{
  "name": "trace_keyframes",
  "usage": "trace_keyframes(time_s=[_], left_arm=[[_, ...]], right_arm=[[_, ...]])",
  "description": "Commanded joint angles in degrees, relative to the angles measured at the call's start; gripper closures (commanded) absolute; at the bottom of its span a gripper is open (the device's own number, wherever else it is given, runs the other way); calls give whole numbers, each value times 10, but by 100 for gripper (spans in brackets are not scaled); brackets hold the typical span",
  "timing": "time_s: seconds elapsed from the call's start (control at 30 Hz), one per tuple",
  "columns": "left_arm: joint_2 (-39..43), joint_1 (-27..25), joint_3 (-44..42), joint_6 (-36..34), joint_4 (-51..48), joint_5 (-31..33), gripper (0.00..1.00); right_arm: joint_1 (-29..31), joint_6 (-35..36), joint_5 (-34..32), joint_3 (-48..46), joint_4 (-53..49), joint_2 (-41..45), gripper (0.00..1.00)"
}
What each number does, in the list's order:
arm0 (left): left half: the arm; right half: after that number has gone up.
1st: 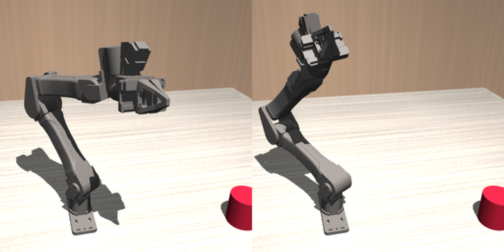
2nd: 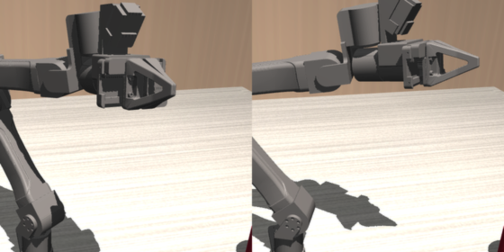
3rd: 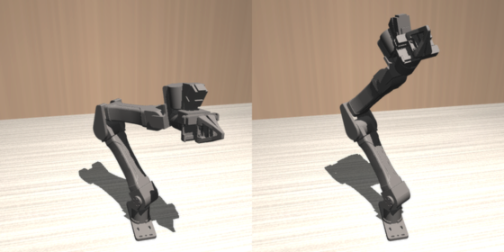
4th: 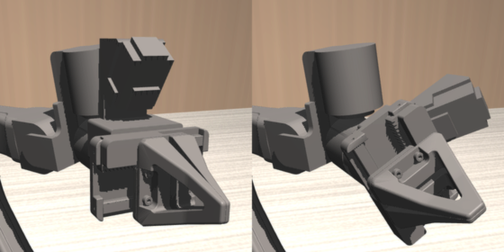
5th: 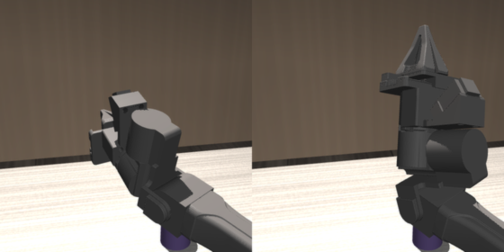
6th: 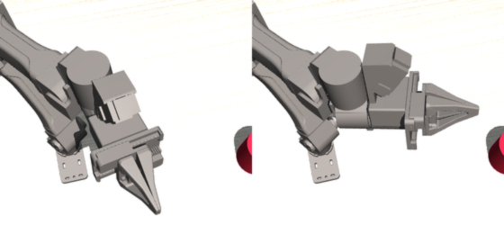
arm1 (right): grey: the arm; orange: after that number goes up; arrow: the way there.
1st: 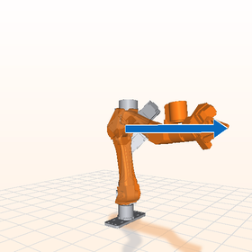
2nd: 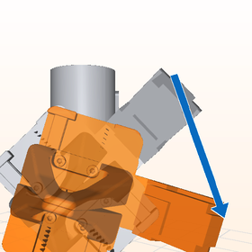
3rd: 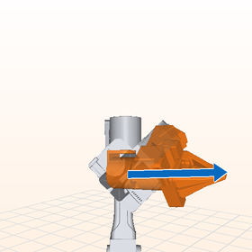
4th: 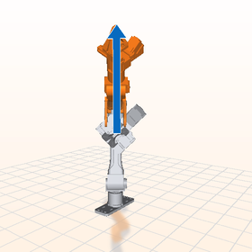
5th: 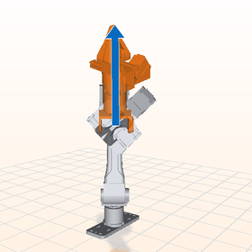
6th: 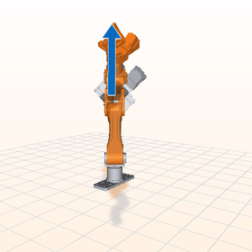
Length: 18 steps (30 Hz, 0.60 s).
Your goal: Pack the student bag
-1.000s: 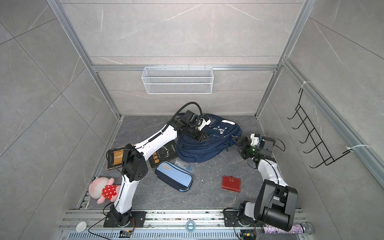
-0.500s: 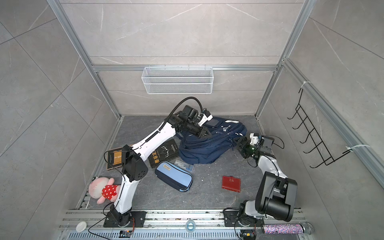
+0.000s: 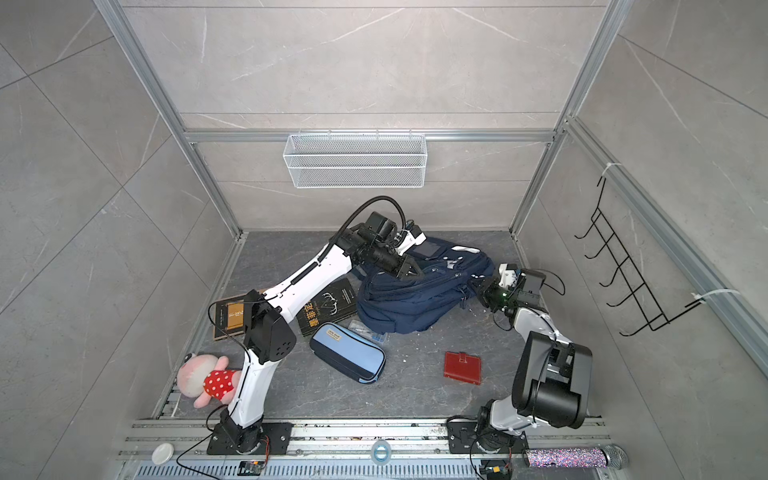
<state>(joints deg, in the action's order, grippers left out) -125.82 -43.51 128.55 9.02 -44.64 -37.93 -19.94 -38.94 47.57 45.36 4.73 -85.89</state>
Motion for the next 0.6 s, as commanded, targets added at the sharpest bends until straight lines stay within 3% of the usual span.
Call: trace_keyframes(time_s=[0.0, 0.03, 0.17, 0.23, 0.37, 0.47, 0.53, 0.57], left_arm=[[40, 0, 32, -1, 58, -16, 100], [35, 0, 35, 5, 55, 25, 100], [1, 10, 87, 62, 26, 179, 1], [-18, 11, 131, 60, 0, 213, 0], [18, -6, 107, 26, 15, 184, 4], [86, -59, 5, -17, 60, 158, 28], [119, -90, -71, 0, 101, 126, 49], [127, -100, -104, 17, 120, 103, 51]], right_arm=[[0, 7, -25, 17, -10, 3, 96], [0, 1, -30, 18, -15, 11, 100], [0, -24, -107, 12, -69, 81, 100], [1, -35, -144, 18, -126, 103, 100], [13, -70, -214, 21, -208, 131, 100], [25, -87, -253, 37, -236, 147, 100], [32, -87, -276, 64, -261, 153, 100], [35, -84, -281, 77, -276, 151, 100]])
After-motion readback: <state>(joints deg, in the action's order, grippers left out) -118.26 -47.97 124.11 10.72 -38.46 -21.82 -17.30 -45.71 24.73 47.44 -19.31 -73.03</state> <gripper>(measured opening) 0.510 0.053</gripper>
